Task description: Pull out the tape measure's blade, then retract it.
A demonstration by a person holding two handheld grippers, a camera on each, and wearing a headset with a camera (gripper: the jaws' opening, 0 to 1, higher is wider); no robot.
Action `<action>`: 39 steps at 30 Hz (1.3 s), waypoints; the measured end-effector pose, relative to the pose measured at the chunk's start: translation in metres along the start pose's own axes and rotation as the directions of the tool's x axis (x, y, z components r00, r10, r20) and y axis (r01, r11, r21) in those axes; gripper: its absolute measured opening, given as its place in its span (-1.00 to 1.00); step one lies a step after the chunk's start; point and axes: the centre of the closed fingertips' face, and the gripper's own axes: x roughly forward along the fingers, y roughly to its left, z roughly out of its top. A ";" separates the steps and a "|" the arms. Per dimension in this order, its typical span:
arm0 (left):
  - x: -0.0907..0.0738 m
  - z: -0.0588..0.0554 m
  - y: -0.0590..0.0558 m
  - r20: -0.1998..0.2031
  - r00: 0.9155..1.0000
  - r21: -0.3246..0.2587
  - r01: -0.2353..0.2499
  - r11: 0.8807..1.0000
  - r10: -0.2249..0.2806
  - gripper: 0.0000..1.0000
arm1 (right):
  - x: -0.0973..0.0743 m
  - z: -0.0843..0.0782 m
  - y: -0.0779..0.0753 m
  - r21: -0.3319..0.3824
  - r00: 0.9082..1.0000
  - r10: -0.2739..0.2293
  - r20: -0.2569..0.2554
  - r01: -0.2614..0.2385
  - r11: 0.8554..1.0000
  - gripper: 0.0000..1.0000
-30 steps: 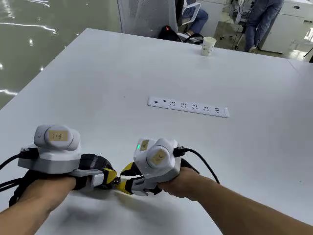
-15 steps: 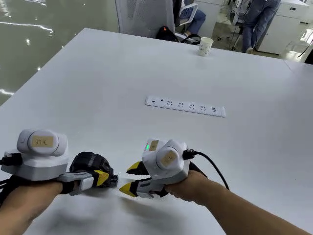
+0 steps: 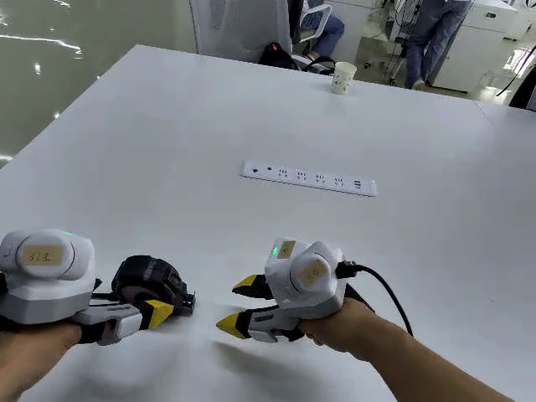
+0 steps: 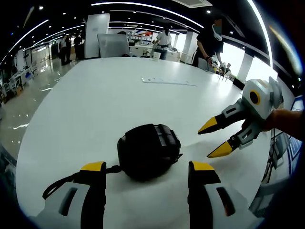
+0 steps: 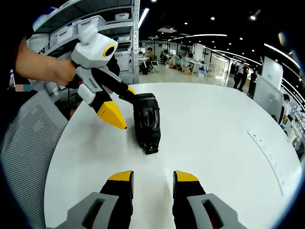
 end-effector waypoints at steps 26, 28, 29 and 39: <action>-0.018 -0.009 -0.017 0.077 0.990 0.114 0.109 0.987 -0.119 0.58 | -0.050 -0.026 0.013 0.146 0.992 -0.110 0.067 0.099 0.984 -0.09; -0.020 -0.009 -0.020 0.084 0.987 0.124 0.129 0.984 -0.140 0.60 | -0.055 -0.027 0.013 0.157 0.988 -0.132 0.078 0.119 0.980 -0.07; -0.020 -0.009 -0.021 0.089 0.985 0.134 0.135 0.982 -0.148 0.62 | -0.057 -0.027 0.013 0.160 0.987 -0.139 0.082 0.125 0.979 -0.05; -0.028 -0.011 -0.029 0.094 0.975 0.231 0.176 0.957 -0.202 0.76 | -0.074 -0.037 0.019 0.207 0.975 -0.196 0.104 0.171 0.963 0.17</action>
